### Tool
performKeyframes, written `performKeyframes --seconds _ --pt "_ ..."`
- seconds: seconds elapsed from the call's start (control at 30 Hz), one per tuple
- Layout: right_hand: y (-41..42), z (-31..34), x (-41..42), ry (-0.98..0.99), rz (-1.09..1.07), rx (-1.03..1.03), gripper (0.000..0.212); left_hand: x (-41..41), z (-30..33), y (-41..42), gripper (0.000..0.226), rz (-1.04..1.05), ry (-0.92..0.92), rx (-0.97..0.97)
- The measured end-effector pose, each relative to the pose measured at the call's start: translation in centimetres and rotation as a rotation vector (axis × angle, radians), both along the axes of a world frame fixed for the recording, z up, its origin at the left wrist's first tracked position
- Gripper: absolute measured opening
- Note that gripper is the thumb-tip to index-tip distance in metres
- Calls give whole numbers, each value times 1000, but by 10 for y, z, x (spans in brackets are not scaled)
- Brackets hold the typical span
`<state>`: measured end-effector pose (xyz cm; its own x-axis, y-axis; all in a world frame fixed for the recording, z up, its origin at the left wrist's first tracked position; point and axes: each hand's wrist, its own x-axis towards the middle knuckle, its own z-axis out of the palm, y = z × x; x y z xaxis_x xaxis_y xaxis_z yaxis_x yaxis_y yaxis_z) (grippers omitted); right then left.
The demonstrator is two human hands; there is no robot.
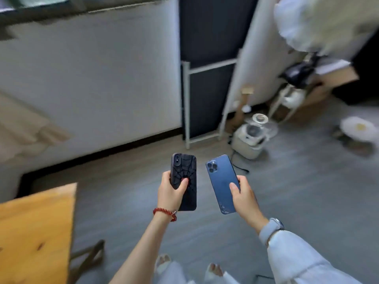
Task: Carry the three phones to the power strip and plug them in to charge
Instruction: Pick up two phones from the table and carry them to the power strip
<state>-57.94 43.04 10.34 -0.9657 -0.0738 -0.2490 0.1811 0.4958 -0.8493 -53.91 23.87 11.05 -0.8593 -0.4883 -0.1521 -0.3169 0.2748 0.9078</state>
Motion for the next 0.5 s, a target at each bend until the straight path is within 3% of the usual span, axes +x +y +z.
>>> performKeyframes --seconds 0.23,0.5 --pt "175 -2 -52 -18 -457 3 9 -141 -2 176 24 -429 -14 -40" --pt "340 -10 -142 -38 -766 -1 13 -289 -20 363 25 -756 -44 -92"
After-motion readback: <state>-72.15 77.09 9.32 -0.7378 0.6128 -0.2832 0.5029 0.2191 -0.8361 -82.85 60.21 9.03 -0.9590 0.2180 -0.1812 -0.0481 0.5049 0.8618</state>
